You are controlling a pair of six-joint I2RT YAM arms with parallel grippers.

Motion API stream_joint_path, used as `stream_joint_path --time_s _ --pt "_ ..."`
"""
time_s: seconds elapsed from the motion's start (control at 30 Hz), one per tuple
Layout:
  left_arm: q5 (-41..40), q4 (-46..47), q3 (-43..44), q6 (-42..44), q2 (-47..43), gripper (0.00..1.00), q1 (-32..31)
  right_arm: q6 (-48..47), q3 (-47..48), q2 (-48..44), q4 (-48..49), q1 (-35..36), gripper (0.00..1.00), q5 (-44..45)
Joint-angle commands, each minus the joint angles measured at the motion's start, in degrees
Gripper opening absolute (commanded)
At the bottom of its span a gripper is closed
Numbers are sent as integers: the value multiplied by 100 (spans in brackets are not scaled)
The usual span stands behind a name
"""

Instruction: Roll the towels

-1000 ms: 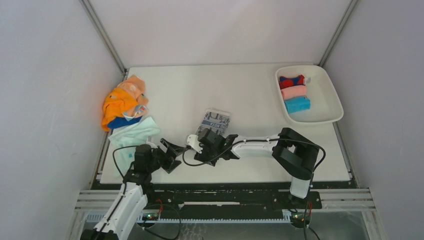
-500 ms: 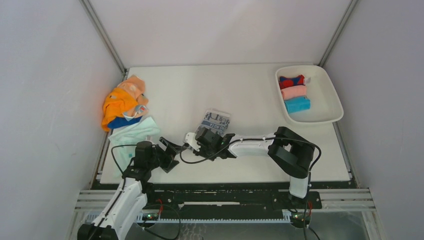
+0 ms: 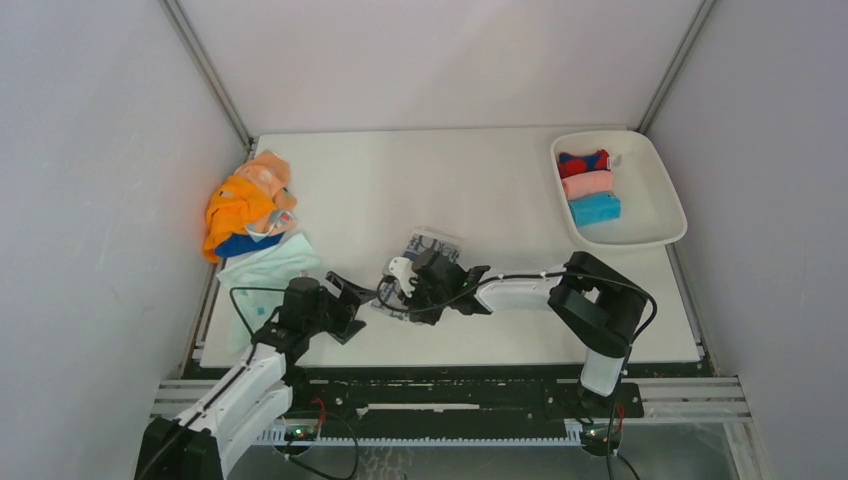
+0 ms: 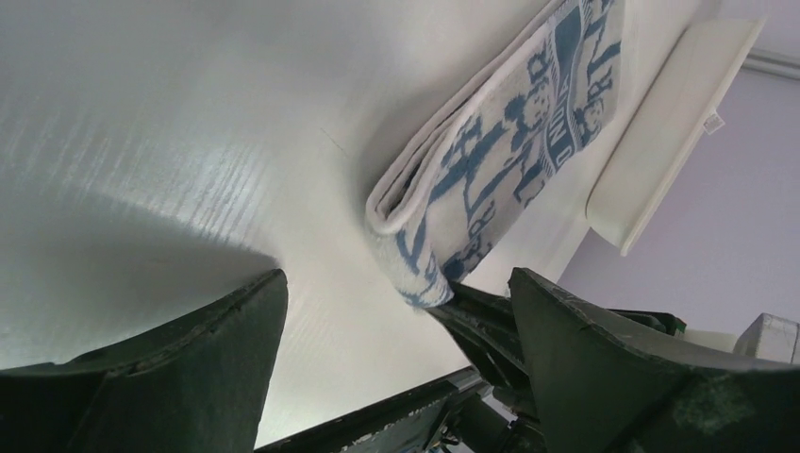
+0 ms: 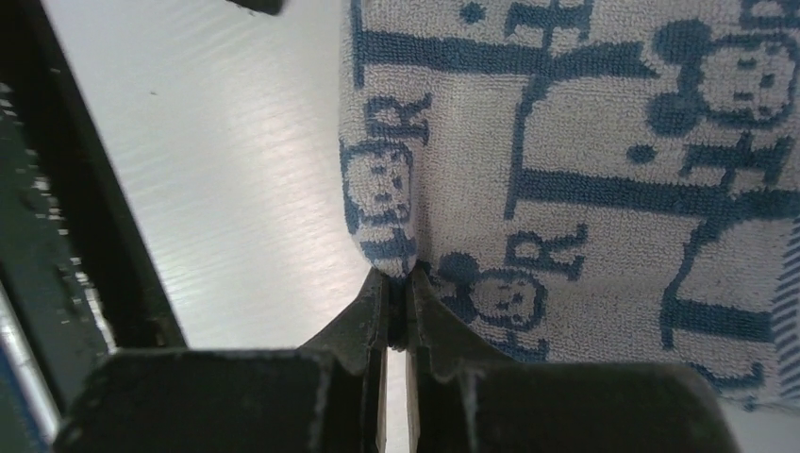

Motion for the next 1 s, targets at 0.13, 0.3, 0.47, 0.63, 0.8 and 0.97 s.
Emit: stream_joint_path --time_s 0.13,0.3,0.47,0.63,0.8,0.97 --pt "-543 344 472 -677 622 86 -505 1335 -529 -19 969 -552 0 -1932" --pt "-643 386 495 -814 728 69 -569 1927 -762 125 1510 -840 0 -2496" --pt "-729 402 621 -809 917 56 -702 2194 -868 254 1794 -984 0 -2711" --pt "-723 466 809 -801 1208 51 -862 2292 -870 368 1904 -994 0 -2760" --pt "-766 510 884 -786 1451 29 -902 2334 -878 425 1928 -1003 0 -2783" --pt "-721 373 1051 -687 1709 3 -907 2191 -988 110 1943 -975 7 -2589"
